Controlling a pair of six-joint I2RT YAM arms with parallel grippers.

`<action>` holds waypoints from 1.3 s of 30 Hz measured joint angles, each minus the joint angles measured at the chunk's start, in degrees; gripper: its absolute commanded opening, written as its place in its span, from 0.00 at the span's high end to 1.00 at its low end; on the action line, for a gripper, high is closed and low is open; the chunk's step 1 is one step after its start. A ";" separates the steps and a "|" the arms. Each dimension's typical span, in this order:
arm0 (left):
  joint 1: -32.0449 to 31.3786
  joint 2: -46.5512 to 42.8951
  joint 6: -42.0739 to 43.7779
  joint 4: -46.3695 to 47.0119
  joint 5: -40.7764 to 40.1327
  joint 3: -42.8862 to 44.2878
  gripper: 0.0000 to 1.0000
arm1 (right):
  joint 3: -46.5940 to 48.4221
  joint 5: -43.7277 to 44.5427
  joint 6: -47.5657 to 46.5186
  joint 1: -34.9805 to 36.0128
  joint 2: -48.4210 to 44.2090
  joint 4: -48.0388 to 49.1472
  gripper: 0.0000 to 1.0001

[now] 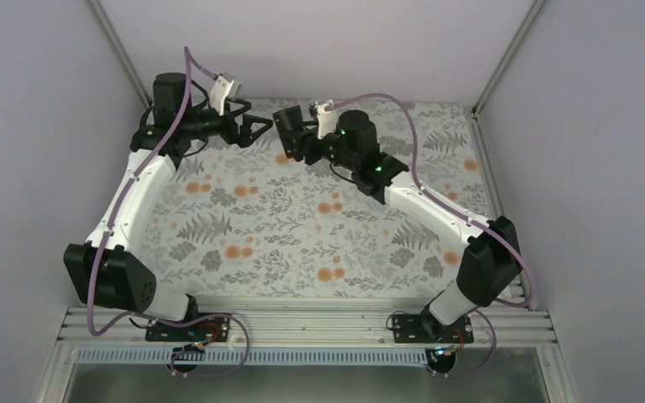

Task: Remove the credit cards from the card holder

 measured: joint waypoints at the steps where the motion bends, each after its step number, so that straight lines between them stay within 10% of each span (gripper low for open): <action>1: -0.02 -0.17 -0.48 -0.02 0.72 -0.02 0.00 | 0.68 -0.17 -0.42 0.85 0.24 0.17 0.37; 11: -0.13 -2.95 -4.39 1.01 6.29 -1.11 0.04 | 4.61 0.81 -6.49 7.17 1.73 0.04 0.37; 23: -0.55 -3.41 -4.68 -1.88 10.05 -1.68 0.95 | 5.88 4.42 -11.58 8.96 2.60 -1.07 0.26; 25: -0.52 -3.52 -4.46 -2.95 9.86 -1.66 0.97 | 5.88 5.11 -12.70 9.11 2.60 -1.55 0.02; 32: -0.55 -3.54 2.03 -8.72 11.23 -0.48 0.98 | 0.35 3.69 -18.64 8.26 -3.52 -1.64 0.01; 39: -2.08 -4.04 18.58 -19.91 10.82 6.36 0.98 | -4.17 -18.71 -25.44 0.55 -15.72 -4.39 0.01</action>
